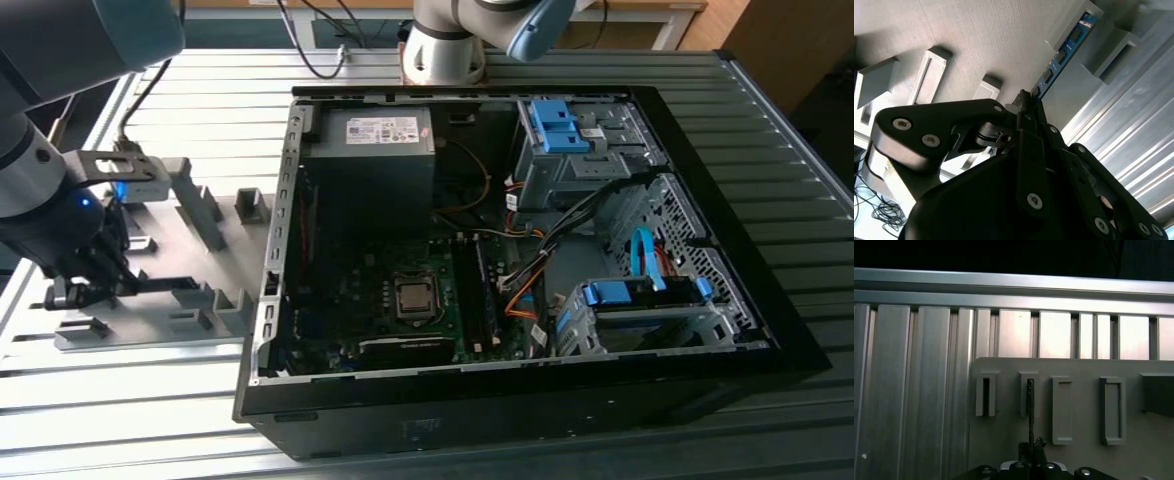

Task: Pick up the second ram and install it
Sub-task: 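Pick up the second ram and move it above second insertion slot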

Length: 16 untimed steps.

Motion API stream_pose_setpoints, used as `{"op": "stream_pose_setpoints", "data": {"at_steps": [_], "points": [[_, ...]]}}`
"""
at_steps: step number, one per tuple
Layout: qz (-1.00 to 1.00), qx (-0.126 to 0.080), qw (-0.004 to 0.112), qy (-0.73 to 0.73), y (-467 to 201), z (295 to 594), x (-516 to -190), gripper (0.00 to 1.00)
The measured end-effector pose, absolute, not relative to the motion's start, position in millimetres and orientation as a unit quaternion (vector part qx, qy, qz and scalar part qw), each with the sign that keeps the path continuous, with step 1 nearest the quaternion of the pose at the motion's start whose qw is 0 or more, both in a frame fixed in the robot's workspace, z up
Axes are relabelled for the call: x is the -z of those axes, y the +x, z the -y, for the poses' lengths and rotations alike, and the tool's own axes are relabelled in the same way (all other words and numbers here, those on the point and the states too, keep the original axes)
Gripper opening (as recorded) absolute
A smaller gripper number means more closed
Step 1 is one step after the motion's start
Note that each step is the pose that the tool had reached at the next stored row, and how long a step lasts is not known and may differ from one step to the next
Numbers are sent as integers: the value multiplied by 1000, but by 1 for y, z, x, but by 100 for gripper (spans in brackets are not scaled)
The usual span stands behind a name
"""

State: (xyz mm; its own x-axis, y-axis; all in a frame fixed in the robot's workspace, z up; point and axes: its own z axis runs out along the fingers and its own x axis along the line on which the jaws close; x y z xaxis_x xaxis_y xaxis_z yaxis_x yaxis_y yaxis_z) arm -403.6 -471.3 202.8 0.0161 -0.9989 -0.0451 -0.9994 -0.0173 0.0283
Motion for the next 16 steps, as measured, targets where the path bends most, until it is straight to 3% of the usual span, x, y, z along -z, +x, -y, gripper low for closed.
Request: {"op": "stream_pose_setpoints", "data": {"at_steps": [16], "points": [[-701, -26, 6, -713, -404, 471, -207, 14]]}}
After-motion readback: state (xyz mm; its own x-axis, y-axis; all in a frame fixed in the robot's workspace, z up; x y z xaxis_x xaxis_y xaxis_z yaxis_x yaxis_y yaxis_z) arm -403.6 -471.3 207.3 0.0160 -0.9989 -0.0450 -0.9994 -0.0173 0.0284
